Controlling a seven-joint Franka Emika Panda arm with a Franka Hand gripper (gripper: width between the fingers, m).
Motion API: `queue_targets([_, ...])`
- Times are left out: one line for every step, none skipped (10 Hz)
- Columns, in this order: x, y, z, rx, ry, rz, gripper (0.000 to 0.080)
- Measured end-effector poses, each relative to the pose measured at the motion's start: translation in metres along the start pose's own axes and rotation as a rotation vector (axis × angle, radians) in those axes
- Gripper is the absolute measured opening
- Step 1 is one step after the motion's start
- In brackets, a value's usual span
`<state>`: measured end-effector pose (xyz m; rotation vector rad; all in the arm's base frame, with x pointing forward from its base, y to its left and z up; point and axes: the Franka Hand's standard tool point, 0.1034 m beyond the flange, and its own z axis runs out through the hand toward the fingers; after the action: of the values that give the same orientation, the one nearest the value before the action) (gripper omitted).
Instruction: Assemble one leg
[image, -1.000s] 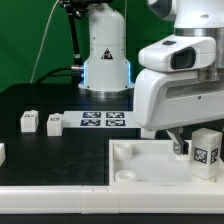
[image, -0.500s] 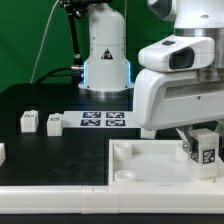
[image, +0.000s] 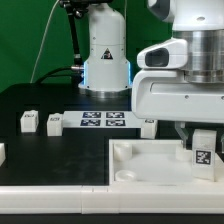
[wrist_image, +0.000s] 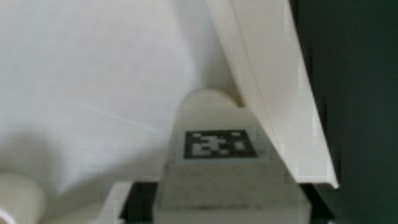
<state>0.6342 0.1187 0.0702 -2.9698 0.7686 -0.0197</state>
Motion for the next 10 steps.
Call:
queue_targets([-0.0002,-0.0005,0.0003,0.001,0.004,0.129,0.029])
queue_targets([0.0,-0.0005,0.0004,0.001,0.006,0.239,0.029])
queue_targets([0.0006,-0.0006,0.0005,0.006,0.009,0.307,0.029])
queue_targets([0.0008,-0.0003,0.0005,0.011,0.004,0.394,0.029])
queue_targets([0.0009,-0.0002,0.0005,0.013,0.002,0.429,0.029])
queue_targets([0.0007,-0.0004,0.0005,0.013,0.002,0.417,0.036])
queue_targets([0.0006,-0.0005,0.0005,0.013,0.002,0.374,0.036])
queue_targets([-0.0007,-0.0019,0.0,0.01,-0.003,0.335,0.056])
queue_targets([-0.001,-0.0034,-0.0002,0.012,-0.001,0.263,0.0621])
queue_targets([-0.0012,-0.0038,-0.0001,0.013,0.001,0.151,0.0621])
